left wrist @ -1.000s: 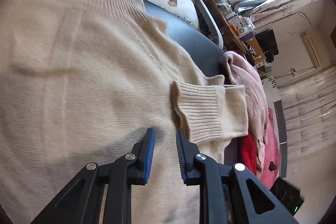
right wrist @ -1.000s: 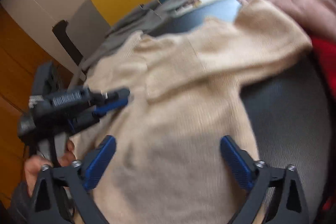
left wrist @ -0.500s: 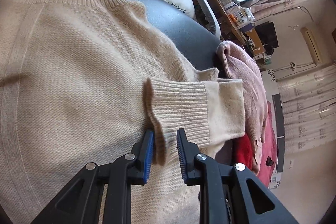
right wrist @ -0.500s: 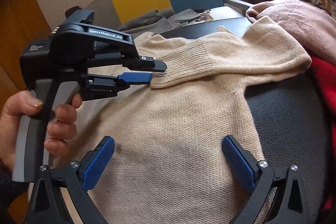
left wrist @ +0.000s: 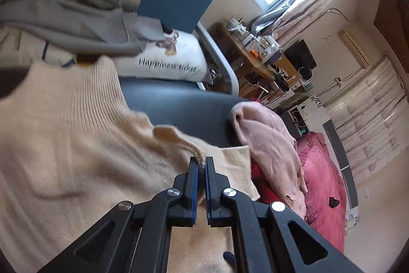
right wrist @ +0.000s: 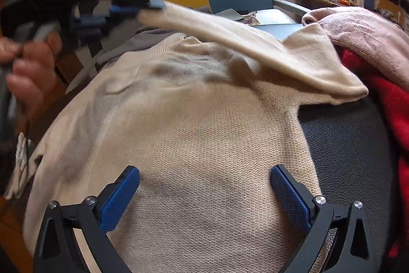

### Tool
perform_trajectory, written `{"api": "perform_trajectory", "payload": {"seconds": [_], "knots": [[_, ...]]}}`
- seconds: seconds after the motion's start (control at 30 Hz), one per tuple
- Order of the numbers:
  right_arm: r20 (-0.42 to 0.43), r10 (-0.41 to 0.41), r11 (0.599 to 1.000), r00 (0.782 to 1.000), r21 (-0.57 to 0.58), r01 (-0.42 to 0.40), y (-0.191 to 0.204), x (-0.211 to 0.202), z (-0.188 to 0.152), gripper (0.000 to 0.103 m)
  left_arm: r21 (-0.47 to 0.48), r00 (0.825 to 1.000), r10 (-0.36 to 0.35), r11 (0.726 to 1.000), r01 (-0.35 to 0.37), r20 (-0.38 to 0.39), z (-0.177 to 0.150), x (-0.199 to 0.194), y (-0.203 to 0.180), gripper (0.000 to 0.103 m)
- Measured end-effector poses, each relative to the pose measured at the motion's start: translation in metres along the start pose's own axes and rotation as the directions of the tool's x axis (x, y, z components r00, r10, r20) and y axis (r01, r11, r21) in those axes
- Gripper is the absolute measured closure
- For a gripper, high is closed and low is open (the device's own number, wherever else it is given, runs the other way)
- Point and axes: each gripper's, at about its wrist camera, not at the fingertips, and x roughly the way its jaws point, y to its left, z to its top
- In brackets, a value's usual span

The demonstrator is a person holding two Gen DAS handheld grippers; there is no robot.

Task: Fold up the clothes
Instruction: 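Grasp the other sleeve cuff with the left tool and lift it toward the right tool, then fold the sweater side over the body with the left tool while the right tool presses the body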

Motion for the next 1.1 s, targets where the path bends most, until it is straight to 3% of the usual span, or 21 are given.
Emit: {"api": "perform_trajectory", "payload": {"seconds": [0.23,0.33,0.4,0.47,0.53,0.63,0.83,1.1], "knots": [[-0.061,-0.082,0.993,0.995,-0.091,0.076,0.015,0.010,0.003,0.000,0.052,0.991,0.015,0.998,-0.022,0.135,0.030,-0.076,0.007,0.100],[-0.075,-0.090,0.992,0.993,-0.096,0.082,0.015,0.010,0.004,0.000,0.053,0.988,0.015,0.998,-0.023,0.151,0.038,-0.101,0.019,0.100],[-0.089,-0.014,0.999,0.996,-0.034,0.011,0.006,0.002,0.012,0.001,0.085,0.990,0.008,0.996,-0.020,0.143,0.045,-0.112,0.018,0.100],[-0.045,0.132,0.986,0.990,0.104,-0.127,-0.012,-0.011,0.026,0.026,0.126,0.990,0.018,0.991,-0.037,0.143,0.051,-0.117,0.010,0.100],[0.003,0.231,0.952,0.973,0.206,-0.227,-0.027,-0.018,0.039,0.037,0.159,0.990,0.003,0.987,-0.025,0.139,0.057,-0.120,-0.003,0.100],[0.022,0.237,0.954,0.971,0.183,-0.237,-0.028,-0.019,0.052,0.041,0.188,0.989,-0.026,0.982,-0.002,0.144,0.063,-0.124,-0.022,0.100],[0.031,0.163,0.973,0.986,0.159,-0.166,-0.032,0.001,0.068,0.041,0.200,0.971,-0.086,0.979,0.041,0.221,0.066,-0.149,-0.045,0.100],[0.040,0.039,0.962,0.998,0.269,-0.048,-0.069,0.024,0.075,0.041,0.139,0.935,-0.108,0.988,0.064,0.338,0.060,-0.188,-0.020,0.100]]}}
